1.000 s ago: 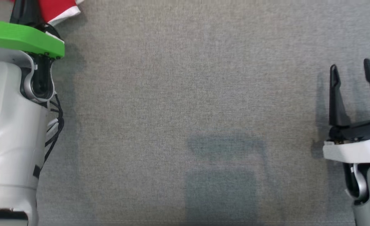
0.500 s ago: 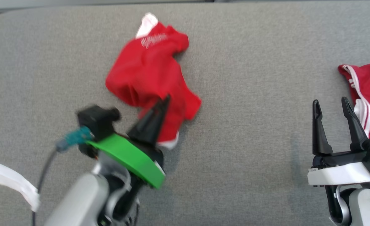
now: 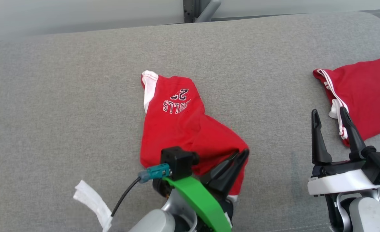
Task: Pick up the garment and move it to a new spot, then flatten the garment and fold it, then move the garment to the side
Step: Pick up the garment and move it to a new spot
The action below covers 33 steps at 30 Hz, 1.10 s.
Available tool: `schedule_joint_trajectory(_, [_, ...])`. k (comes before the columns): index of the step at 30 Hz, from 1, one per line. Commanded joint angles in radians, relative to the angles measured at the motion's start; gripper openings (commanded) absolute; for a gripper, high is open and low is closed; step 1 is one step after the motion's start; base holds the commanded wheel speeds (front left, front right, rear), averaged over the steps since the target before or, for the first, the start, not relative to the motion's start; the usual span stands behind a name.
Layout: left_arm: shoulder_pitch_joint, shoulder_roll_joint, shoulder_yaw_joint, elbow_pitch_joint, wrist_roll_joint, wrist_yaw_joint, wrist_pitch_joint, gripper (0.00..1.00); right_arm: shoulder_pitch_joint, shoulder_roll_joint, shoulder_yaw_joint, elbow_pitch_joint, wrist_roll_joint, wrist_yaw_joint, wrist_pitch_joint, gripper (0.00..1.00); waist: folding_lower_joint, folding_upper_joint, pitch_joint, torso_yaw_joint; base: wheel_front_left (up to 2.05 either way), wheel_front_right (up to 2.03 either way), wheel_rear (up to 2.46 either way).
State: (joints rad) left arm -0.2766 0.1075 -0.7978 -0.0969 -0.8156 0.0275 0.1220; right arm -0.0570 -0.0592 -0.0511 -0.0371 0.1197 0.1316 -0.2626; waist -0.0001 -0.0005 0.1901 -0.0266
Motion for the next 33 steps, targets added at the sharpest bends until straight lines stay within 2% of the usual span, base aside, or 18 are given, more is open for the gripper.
schedule_joint_trajectory(1, [-0.023, -0.010, -0.001, -0.005, -0.006, -0.006, -0.003, 0.00, -0.009, 0.000, 0.000, 0.002, 0.005, -0.002, -0.003, 1.00, 0.0001, 0.0005, -0.002, -0.011, 0.00, 0.00, 0.00])
schedule_joint_trajectory(6, [-0.084, 0.002, 0.044, 0.040, 0.039, 0.034, -0.025, 0.00, -0.016, 0.005, 0.001, 0.010, 0.011, -0.002, -0.003, 1.00, 0.0001, 0.0005, 0.004, -0.033, 0.00, 0.00, 0.00])
schedule_joint_trajectory(9, [-0.134, 0.055, 0.078, 0.147, 0.131, 0.075, -0.071, 0.00, -0.018, 0.006, 0.005, 0.018, 0.013, -0.002, -0.003, 1.00, 0.0001, 0.0005, 0.007, -0.046, 0.00, 0.00, 0.00])
schedule_joint_trajectory(11, [-0.151, 0.065, 0.089, 0.244, 0.168, 0.088, -0.107, 0.00, -0.018, 0.007, 0.008, 0.023, 0.014, -0.002, -0.003, 1.00, 0.0001, 0.0005, 0.009, -0.052, 0.00, 0.00, 0.00])
schedule_joint_trajectory(12, [-0.166, 0.067, 0.095, 0.294, 0.182, 0.089, -0.132, 0.00, -0.017, 0.007, 0.010, 0.026, 0.015, -0.002, -0.003, 1.00, 0.0001, 0.0005, 0.010, -0.054, 0.00, 0.00, 0.00])
schedule_joint_trajectory(18, [-0.214, 0.043, 0.116, 0.605, 0.176, 0.022, -0.265, 0.00, -0.024, 0.008, 0.034, 0.049, 0.024, -0.002, -0.003, 1.00, 0.0001, 0.0005, 0.013, -0.064, 0.00, 0.00, 0.00])
schedule_joint_trajectory(20, [-0.232, 0.029, 0.124, 0.683, 0.177, 0.011, -0.310, 0.50, -0.026, 0.008, 0.041, 0.054, 0.027, -0.002, -0.003, 1.00, 0.0001, 0.0005, 0.014, -0.066, 0.00, 0.00, 0.00])
schedule_joint_trajectory(21, [-0.235, 0.017, 0.129, 0.714, 0.169, 0.002, -0.325, 1.00, -0.025, 0.008, 0.043, 0.058, 0.028, -0.002, -0.003, 1.00, 0.0001, 0.0005, 0.012, -0.065, 0.00, 0.00, 0.00])
schedule_joint_trajectory(24, [-0.237, 0.002, 0.141, 0.763, 0.159, -0.018, -0.361, 1.00, -0.011, 0.008, 0.041, 0.066, 0.027, -0.002, -0.003, 1.00, 0.0001, 0.0005, 0.000, -0.058, 0.00, 0.00, 0.00])
schedule_joint_trajectory(27, [-0.203, 0.010, 0.173, 0.744, 0.162, -0.018, -0.381, 1.00, 0.008, 0.008, 0.034, 0.071, 0.025, -0.002, -0.003, 1.00, 0.0001, 0.0005, -0.020, -0.048, 0.00, 0.00, 0.00])
schedule_joint_trajectory(29, [-0.166, 0.028, 0.199, 0.694, 0.178, -0.013, -0.387, 1.00, 0.021, 0.008, 0.025, 0.071, 0.024, -0.002, -0.003, 1.00, 0.0001, 0.0005, -0.037, -0.037, 0.00, 0.00, 0.00])
schedule_joint_trajectory(33, [-0.043, 0.073, 0.284, 0.509, 0.237, 0.021, -0.386, 1.00, 0.042, 0.008, 0.000, 0.060, -0.005, -0.002, -0.003, 1.00, 0.0001, 0.0005, -0.066, -0.009, 0.00, 0.00, 0.00])
